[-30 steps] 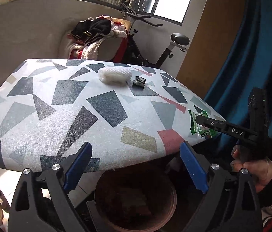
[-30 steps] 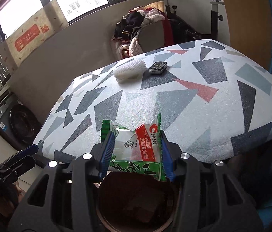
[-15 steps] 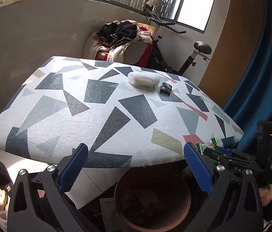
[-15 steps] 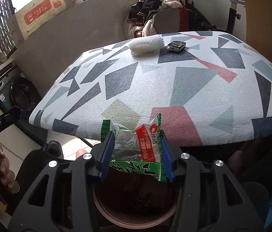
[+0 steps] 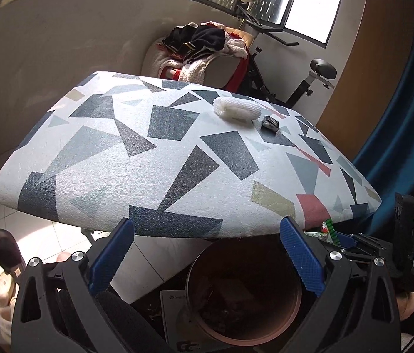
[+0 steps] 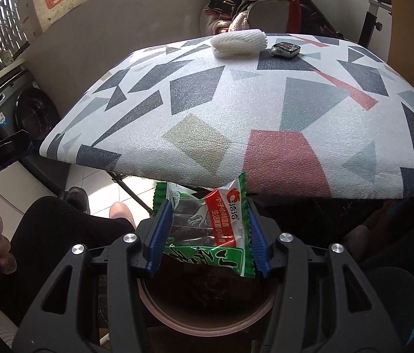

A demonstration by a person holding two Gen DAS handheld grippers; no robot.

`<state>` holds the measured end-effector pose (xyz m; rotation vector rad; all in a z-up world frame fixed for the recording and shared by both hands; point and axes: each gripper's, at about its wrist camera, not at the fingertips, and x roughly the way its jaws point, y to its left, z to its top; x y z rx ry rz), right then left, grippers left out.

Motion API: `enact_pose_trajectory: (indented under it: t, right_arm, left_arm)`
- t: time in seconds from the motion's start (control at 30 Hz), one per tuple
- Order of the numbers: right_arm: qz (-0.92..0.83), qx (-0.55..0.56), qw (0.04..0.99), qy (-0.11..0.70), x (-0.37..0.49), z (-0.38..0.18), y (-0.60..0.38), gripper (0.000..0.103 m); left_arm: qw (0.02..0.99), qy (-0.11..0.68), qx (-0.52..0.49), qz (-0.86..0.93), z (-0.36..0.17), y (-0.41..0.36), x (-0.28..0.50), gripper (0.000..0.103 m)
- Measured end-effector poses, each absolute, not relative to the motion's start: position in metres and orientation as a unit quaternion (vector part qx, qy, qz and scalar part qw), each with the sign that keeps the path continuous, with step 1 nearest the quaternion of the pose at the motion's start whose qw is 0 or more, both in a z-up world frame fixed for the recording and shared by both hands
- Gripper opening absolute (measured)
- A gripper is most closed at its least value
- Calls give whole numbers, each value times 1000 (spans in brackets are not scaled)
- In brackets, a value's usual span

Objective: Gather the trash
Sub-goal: 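Carry the green snack packet over the bin and open the right tool, then reach the right tool to the black Coco packet and grasp it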

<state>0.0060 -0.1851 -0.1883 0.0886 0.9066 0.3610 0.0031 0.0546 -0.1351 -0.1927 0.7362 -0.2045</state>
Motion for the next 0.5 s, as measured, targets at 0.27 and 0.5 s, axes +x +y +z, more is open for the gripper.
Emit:
enact_pose_trajectory:
  t: [0.27, 0.5]
  right_arm:
    - [151, 33, 886, 438, 7, -191, -185, 91]
    - [136, 36, 882, 449, 10, -196, -189, 97]
  left_arm:
    - [921, 363, -97, -98, -139, 54, 1, 97]
    - [918, 370, -97, -100, -144, 50, -1, 97]
